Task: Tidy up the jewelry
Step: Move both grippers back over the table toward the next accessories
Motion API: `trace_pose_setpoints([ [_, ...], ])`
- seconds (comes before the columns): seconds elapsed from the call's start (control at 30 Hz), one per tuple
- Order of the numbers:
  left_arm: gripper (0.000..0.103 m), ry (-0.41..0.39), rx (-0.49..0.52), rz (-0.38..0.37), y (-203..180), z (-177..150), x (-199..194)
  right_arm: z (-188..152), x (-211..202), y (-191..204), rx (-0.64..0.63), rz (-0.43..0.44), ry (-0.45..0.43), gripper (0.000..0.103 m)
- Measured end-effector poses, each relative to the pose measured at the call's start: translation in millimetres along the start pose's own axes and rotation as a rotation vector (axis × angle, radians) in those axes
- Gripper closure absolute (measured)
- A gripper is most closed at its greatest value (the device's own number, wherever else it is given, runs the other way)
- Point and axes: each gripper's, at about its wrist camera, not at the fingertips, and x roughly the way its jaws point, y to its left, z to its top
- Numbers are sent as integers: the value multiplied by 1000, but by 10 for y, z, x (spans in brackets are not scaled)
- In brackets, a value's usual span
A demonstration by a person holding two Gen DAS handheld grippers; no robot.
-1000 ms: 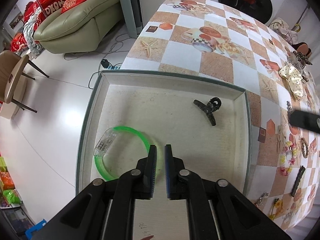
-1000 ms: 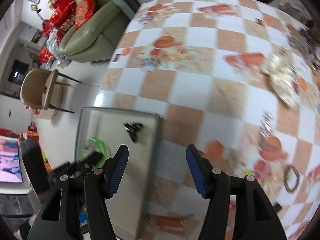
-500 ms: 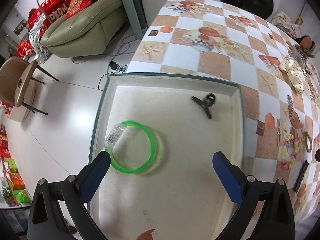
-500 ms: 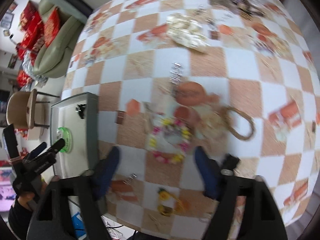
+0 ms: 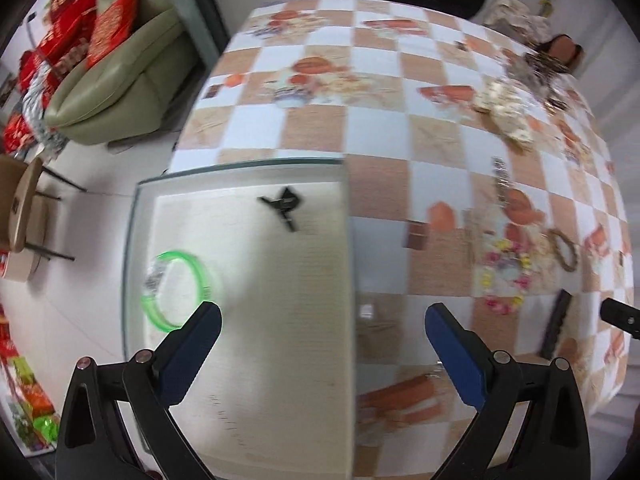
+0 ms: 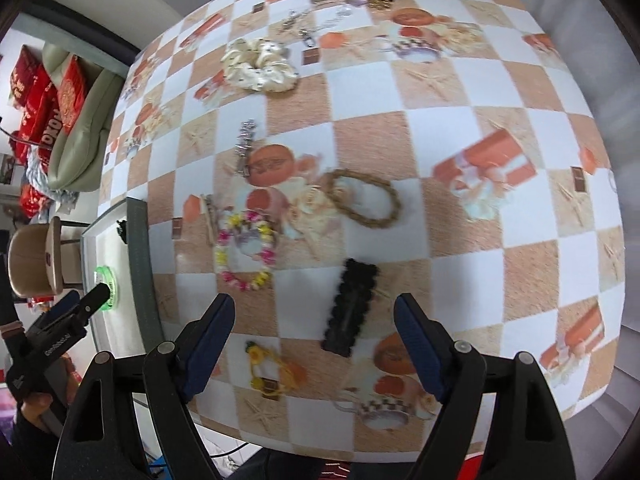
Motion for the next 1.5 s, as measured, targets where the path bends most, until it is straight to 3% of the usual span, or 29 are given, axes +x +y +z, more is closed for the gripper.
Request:
trace_pose_setpoints([
  [0.23, 0, 21, 48, -45, -419, 68, 38, -29, -1, -252, 20, -37, 38, 19],
  [0.53, 0, 56, 38, -72, -756, 247, 243, 10, 28, -475, 24, -76, 51, 19],
  [0.83, 0, 81, 7, -69, -929, 414, 478, 161, 147, -569, -16, -115, 61, 19],
  [1.07, 0, 99, -17, -72, -958, 516, 693, 341, 303, -449, -124, -145, 61, 19],
  [1.13, 8, 109, -19, -64, -963, 543, 772, 406, 368, -378, -169, -158, 61, 19],
  [1.33, 9, 127, -18, -71, -987, 590, 930, 535, 546, -207, -268, -192, 63, 19],
  [1.43, 21, 140, -7, -80, -1017, 598, 995, 604, 622, -169, -292, -204, 60, 19],
  [1.5, 21, 132, 5, -73, -1048, 603, 1002, 653, 681, -140, -305, -211, 60, 19],
])
